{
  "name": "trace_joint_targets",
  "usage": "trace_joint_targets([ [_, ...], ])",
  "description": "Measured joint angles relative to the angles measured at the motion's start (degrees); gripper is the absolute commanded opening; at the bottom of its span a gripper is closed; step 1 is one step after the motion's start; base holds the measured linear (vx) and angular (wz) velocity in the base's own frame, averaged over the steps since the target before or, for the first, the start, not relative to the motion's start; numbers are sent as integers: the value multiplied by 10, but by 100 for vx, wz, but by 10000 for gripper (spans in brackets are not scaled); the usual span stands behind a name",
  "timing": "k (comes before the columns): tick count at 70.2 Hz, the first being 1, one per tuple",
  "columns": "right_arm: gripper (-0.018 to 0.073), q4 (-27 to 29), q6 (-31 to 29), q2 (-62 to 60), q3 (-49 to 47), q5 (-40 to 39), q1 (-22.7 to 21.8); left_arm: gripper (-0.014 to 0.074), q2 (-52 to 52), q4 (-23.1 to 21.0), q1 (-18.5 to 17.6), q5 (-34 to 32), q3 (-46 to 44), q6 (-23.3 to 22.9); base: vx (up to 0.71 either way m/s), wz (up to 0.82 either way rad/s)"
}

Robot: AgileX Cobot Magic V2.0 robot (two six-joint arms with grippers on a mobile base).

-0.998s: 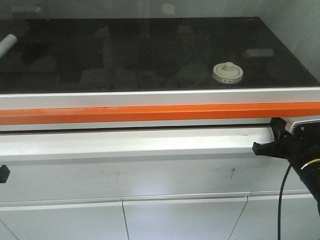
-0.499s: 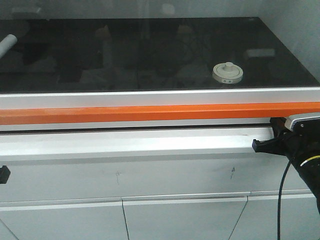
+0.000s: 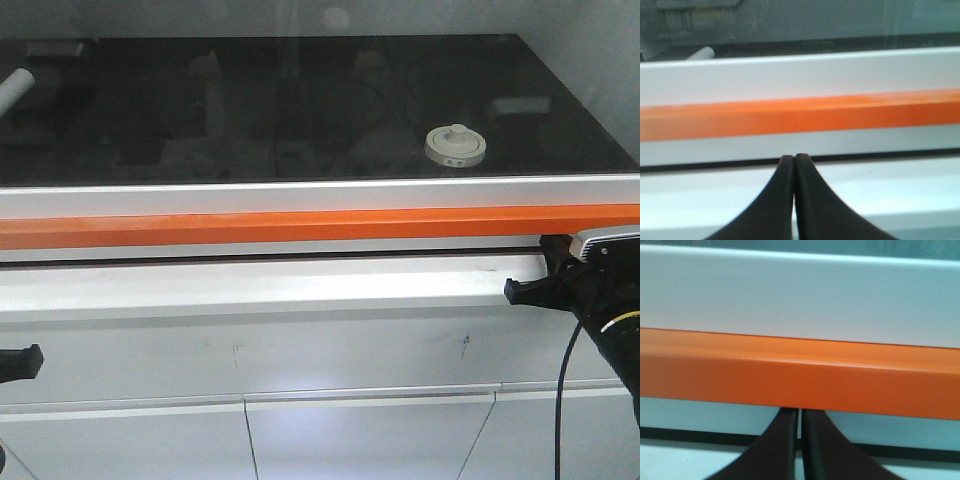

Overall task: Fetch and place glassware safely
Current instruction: 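Move both grippers to the orange sash handle bar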

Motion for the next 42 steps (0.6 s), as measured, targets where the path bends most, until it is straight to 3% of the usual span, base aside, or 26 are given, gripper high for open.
trace_joint_targets([
  [25, -1, 0, 0, 0, 0, 0, 0, -7, 173, 0, 0, -184, -7, 1, 0, 0],
  [42, -1, -1, 0, 0, 0, 0, 0, -7, 254, 11, 0, -198, -7, 1, 0, 0],
])
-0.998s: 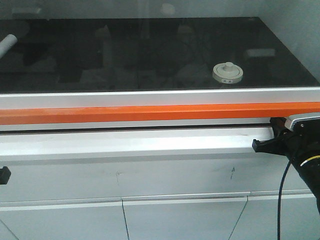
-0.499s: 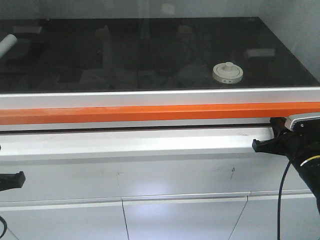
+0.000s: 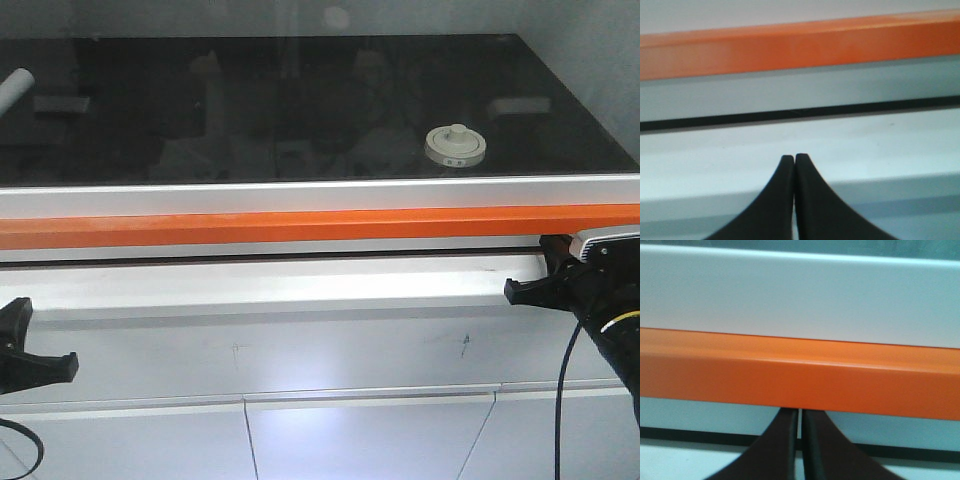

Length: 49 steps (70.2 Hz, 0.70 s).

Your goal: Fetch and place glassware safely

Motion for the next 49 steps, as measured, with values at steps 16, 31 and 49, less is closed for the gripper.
trace_joint_targets([
  [16, -1, -1, 0, 0, 0, 0, 0, -7, 19, 5, 0, -1, -1, 0, 0, 0],
  [31, -1, -1, 0, 0, 0, 0, 0, -7, 19, 16, 0, -1, -35, -2, 0, 0],
  [49, -1, -1, 0, 0, 0, 0, 0, -7, 19, 16, 0, -1, -77, -2, 0, 0],
])
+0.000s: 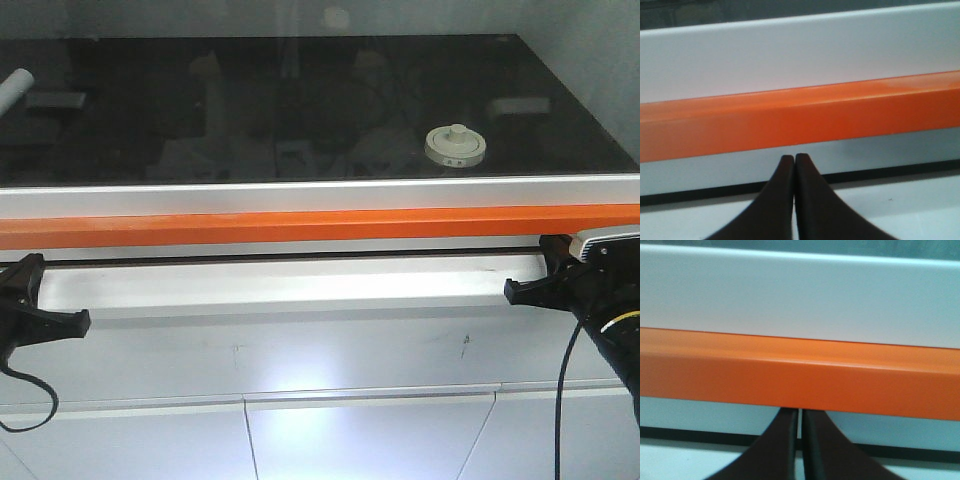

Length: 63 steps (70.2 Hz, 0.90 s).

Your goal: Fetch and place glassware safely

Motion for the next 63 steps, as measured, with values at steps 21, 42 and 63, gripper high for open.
trace_joint_targets([
  [21, -1, 0, 0, 0, 0, 0, 0, -7, 15, 0, 0, 38, -33, 2, 0, 0],
  [42, -1, 0, 0, 0, 0, 0, 0, -7, 35, 0, 0, 39, -52, 2, 0, 0],
  [63, -1, 0, 0, 0, 0, -1, 0, -7, 39, 0, 0, 38, -63, 2, 0, 0],
])
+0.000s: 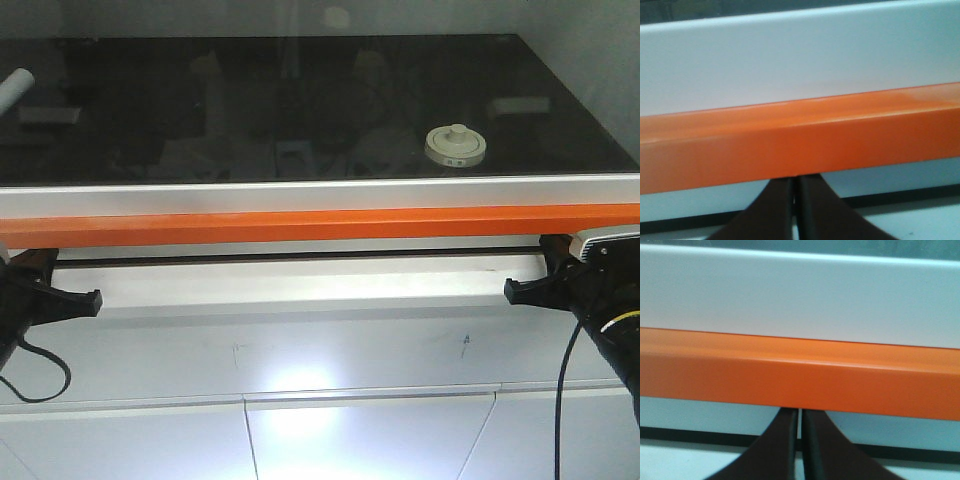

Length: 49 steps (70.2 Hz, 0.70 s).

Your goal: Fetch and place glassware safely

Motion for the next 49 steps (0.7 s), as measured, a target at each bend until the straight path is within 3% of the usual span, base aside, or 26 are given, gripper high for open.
trace_joint_targets([
  [29, -1, 0, 0, 0, -2, -1, 0, -7, -4, 0, 0, -1, 0, 0, 0, 0],
  [49, -1, -4, 0, 0, -17, 9, 0, -7, -38, 0, 0, 48, -3, 0, 0, 0],
])
